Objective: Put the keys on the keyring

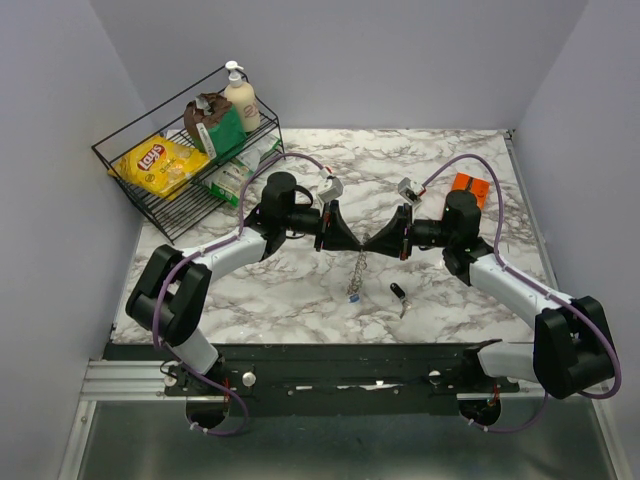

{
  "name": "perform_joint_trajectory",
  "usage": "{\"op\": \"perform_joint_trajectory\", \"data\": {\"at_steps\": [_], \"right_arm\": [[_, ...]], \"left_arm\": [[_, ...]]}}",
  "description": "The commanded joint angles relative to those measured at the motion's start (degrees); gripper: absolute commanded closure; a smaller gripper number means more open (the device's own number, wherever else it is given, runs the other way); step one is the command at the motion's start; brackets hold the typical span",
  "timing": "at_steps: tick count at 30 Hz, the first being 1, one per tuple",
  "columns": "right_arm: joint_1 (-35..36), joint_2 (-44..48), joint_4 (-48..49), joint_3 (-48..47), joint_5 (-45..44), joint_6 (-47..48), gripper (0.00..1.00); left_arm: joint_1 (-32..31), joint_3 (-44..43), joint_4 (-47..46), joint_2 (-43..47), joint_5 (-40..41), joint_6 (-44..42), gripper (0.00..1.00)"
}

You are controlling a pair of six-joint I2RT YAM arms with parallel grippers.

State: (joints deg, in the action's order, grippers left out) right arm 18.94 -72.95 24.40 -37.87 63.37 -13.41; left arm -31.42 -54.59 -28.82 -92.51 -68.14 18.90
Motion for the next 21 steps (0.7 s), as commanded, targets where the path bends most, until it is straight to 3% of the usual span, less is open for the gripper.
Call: {"op": "perform_joint_trajectory", "data": {"at_steps": [1,6,12,19,21], "right_arm": [[-0.04,-0.53,1.17,-0.28,1.66,0.05,0.99],[-0.04,0.17,1.61,-0.19,1.05,-0.39,0.99],[-0.13,0.26,2.93,0.25,-0.01,-1.44,0.99],[-0.04,-0.35,5.65,0.78,-0.36,-3.11,0.99],[-0.04,-0.79,6.36,0.87,-0.36,-3.46,0.99]], "left_arm": [[-0.05,-0.43,-1.86,1.98,-1.74,0.35,1.00],[0.04,-0.43,-1.24,2.07,0.02,0.35,1.00],[0.57,-0.17,-1.24,1.98,1.60,0.62,0.87],[0.92,0.10,-1.42,1.72,2.75,0.88,0.65],[1.10,0.18,-1.68,1.54,2.83,1.14,0.64]]}}
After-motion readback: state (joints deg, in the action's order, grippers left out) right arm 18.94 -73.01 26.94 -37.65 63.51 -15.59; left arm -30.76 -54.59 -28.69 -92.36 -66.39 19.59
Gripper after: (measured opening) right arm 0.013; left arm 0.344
